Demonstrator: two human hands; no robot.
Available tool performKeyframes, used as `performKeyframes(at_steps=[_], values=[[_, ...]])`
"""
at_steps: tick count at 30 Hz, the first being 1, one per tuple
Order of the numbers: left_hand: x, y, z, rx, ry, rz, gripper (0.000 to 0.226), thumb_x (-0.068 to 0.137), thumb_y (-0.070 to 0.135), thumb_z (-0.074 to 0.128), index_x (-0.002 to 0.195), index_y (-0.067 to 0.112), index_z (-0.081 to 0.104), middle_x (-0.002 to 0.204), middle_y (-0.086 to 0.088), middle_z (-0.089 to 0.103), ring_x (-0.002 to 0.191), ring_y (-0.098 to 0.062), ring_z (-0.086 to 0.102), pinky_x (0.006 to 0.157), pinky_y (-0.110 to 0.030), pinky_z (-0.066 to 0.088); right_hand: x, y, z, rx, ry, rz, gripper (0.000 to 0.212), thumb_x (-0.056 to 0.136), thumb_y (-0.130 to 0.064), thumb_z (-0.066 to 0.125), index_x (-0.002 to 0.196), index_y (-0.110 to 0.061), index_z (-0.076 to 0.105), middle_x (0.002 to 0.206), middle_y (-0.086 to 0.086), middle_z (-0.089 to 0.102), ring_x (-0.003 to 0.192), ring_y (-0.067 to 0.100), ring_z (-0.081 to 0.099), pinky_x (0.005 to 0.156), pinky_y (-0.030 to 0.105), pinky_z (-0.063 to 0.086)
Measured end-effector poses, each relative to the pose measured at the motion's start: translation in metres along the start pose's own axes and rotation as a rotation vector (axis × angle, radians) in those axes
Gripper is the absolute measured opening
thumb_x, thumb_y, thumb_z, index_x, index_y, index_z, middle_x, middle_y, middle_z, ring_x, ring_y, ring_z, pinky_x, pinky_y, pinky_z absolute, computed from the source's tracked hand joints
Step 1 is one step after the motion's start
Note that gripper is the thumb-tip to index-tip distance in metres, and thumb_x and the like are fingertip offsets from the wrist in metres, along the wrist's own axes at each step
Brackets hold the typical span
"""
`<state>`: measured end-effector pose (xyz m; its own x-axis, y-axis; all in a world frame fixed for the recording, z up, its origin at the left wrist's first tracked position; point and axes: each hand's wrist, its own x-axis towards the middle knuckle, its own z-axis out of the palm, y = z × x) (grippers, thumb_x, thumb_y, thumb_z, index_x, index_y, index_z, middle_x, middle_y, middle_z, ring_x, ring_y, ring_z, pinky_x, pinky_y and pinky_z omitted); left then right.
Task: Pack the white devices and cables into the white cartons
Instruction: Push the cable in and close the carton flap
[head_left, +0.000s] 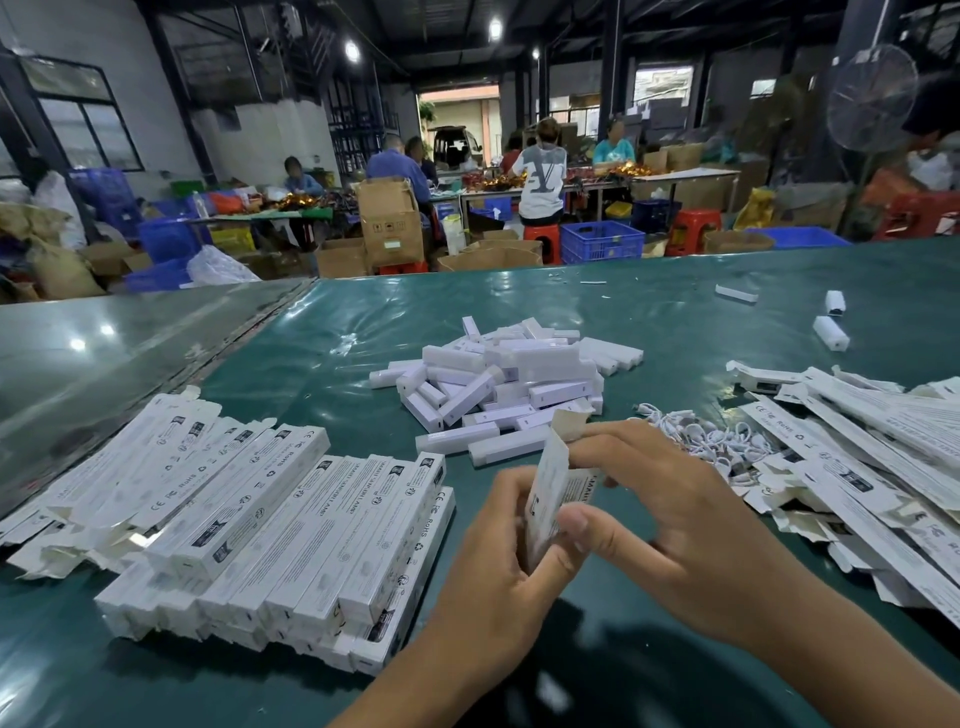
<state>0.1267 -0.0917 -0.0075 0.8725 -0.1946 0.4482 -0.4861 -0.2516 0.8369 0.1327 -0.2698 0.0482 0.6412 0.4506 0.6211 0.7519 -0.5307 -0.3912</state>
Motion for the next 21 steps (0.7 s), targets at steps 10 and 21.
performKeyframes(at_steps=[10,21], values=[[0.001,0.009,-0.008,-0.104,0.095,0.282,0.063,0.101,0.03,0.059,0.152,0.036,0.023,0.121,0.001,0.062,0.098,-0.032,0.069,0.082,-0.047,0.058,-0.004,-0.002,0.002,0.234,0.058,0.003,0.048,0.096,-0.065,0.05,0.137,-0.045,0.036,0.128,-0.029,0.062,0.113,0.005,0.064,0.081,0.02,0.052],[0.001,0.008,-0.012,0.021,-0.028,0.256,0.048,0.104,0.032,0.056,0.148,0.036,0.036,0.134,0.008,0.063,0.118,-0.018,0.066,0.095,-0.042,0.056,0.001,0.006,-0.003,0.222,0.101,-0.04,0.026,0.098,-0.033,0.054,0.11,-0.016,0.07,0.107,-0.008,0.069,0.1,0.015,0.067,0.079,0.028,0.052]])
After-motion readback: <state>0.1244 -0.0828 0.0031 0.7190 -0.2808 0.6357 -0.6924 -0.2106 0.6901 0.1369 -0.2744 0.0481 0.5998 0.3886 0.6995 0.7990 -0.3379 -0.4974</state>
